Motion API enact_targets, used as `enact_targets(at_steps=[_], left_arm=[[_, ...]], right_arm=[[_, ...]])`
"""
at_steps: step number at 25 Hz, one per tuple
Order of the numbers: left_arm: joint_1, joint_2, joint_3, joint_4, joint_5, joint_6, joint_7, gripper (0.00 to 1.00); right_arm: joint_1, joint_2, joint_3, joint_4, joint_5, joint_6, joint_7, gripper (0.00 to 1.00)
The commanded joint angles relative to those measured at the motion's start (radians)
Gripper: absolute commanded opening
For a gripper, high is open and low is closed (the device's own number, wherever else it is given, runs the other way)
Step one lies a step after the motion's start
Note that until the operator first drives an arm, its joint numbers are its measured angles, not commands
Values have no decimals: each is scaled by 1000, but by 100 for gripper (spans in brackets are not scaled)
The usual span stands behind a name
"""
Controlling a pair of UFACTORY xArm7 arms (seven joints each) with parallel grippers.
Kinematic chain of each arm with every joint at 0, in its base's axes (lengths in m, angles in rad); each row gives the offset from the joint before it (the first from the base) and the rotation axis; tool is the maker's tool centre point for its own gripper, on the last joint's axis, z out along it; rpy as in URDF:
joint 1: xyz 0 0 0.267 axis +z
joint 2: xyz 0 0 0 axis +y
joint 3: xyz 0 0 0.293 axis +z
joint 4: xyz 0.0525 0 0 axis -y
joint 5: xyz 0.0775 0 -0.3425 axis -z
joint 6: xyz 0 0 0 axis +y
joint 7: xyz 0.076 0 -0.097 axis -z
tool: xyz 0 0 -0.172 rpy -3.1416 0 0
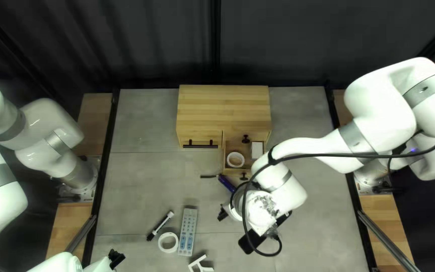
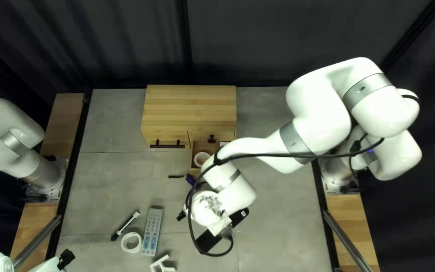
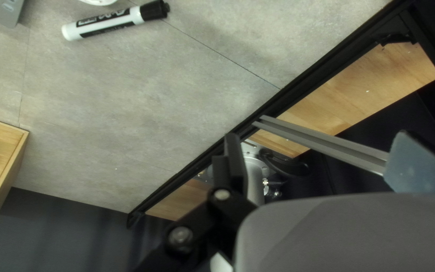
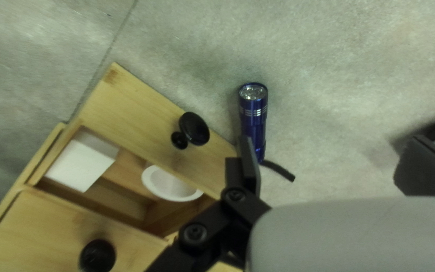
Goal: Open drawers and place objects into drawer and close
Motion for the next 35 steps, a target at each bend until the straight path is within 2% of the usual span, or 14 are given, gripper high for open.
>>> enact_targets(at_steps=[1,15,21,27,31,33,34,35], left_arm=[[0,0,0,0,0,0,0,100],[0,0,0,0,0,0,0,100],[0,0,0,0,0,0,0,100],[0,0,0,0,0,0,0,100],[0,0,0,0,0,0,0,100],[0,0,0,0,0,0,0,100],[0,0,0,0,0,0,0,100],[0,0,0,0,0,0,0,100]], right_arm=[[-7,15,-3,6,-5,-3,-17,100],[-25,67,-29,3,-46,-60,-27,100],[-34,93,-38,13,-51,-83,-22,95],[-30,109,-40,33,-55,-77,-22,95],[-32,120,-44,29,-61,-86,-21,90],[-32,122,-43,32,-59,-85,-22,83],[-32,125,-44,35,-59,-84,-21,83],[-32,126,-43,36,-59,-84,-21,76]])
